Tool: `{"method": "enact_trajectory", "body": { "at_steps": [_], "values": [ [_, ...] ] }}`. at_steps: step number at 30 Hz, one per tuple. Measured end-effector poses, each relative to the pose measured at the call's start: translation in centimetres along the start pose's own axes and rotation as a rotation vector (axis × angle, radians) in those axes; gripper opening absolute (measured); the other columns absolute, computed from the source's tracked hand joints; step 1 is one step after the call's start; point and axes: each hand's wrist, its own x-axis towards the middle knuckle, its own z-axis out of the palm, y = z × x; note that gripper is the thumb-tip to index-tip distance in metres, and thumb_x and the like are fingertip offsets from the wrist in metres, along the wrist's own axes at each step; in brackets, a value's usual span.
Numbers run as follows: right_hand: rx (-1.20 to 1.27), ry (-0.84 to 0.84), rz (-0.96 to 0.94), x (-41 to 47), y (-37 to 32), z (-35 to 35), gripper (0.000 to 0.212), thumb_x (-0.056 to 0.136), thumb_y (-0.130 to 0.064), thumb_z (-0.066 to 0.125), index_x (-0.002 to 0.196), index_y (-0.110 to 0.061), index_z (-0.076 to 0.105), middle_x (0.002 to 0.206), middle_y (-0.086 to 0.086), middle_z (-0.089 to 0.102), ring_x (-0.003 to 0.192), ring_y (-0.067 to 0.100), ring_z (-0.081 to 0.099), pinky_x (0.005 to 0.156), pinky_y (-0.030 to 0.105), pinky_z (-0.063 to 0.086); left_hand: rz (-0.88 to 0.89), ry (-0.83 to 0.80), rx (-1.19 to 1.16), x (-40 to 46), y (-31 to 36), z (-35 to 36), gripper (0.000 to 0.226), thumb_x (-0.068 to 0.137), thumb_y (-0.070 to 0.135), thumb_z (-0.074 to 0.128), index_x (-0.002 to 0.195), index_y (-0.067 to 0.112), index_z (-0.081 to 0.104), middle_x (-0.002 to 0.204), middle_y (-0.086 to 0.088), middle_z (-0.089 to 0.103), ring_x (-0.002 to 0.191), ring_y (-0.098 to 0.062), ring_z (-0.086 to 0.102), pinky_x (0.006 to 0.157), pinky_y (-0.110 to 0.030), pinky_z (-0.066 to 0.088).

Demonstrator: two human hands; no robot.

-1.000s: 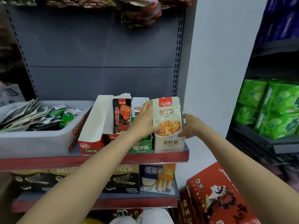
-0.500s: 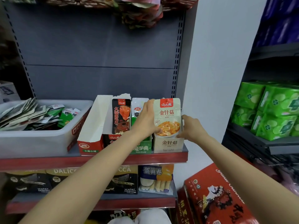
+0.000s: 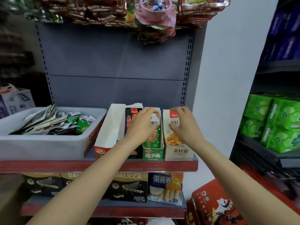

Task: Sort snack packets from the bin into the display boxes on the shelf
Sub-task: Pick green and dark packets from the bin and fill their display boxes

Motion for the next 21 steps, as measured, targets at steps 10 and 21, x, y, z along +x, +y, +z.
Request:
{"method": "enact_trajectory", "body": {
  "at_steps": [10,21],
  "values": [
    [0.226,-0.263,-0.180,3.5,-12.9,10.2,0.037,0.089,-0.012,0.056,0.125,-0.009,0.055,0.126,0.011,0.056,0.118,0.023,0.051,0.097,0.027,0.035,-0.277,0.264,0.156,-5.4,-12.4,-13.0,0.011,0.086,0.010,0.059,0.095,0.012,0.065,0.088,-0.002,0.068,0.081,-0.022,0.063,0.075,-0.034,0.048],
    [0.187,-0.601,-0.338,9.0,-24.2,21.1,0.062,0.089,-0.019,0.058,0.145,-0.013,0.032,0.150,0.007,0.033,0.138,0.023,0.029,0.109,0.029,0.025,-0.823,-0.035,0.444,-7.0,-25.2,-22.5,0.059,0.081,0.018,0.060,0.132,-0.001,0.039,0.130,-0.023,0.047,0.118,-0.037,0.045,0.093,-0.037,0.041]
  ]
}}
